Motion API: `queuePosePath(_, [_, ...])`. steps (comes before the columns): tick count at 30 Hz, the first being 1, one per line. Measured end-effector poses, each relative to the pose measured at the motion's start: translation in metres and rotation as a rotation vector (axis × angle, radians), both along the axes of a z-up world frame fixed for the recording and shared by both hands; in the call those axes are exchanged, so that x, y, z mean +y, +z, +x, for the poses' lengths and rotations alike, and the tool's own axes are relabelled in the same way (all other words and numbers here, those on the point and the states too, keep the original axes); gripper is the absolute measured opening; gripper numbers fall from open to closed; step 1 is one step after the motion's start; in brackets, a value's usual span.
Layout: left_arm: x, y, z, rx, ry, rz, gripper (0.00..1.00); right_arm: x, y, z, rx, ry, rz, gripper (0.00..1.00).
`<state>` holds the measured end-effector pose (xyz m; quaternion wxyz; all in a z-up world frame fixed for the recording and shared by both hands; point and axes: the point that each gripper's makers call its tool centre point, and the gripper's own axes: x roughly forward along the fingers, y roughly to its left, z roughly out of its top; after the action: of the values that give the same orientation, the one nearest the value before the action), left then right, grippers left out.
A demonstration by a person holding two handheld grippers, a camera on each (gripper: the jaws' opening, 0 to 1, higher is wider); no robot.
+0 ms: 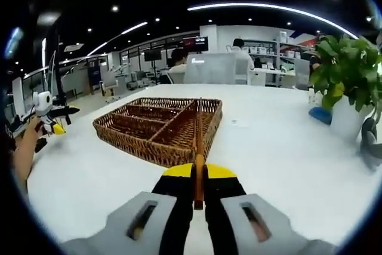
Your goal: Arrange the knives, forks, and spoons in their matching storage slots by inserting each utensil handle-first until every utensil is classified and aligned in the correct compartment
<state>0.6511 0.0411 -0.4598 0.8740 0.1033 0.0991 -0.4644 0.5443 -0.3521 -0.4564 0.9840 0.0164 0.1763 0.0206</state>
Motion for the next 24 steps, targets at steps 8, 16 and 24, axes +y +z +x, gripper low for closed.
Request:
queuePosePath(8, [-0.001, -0.005, 0.003, 0.003, -0.005, 0.004, 1.00, 0.004, 0.015, 0.000, -0.014, -0.021, -0.074, 0.03])
queuePosePath(16, [-0.001, -0.002, 0.002, -0.007, -0.019, -0.014, 1.00, 0.007, 0.012, 0.007, 0.012, -0.021, -0.085, 0.03])
queuePosePath(24, [-0.009, 0.002, 0.002, -0.036, -0.026, -0.027, 1.00, 0.016, 0.018, 0.024, 0.033, -0.013, -0.112, 0.03])
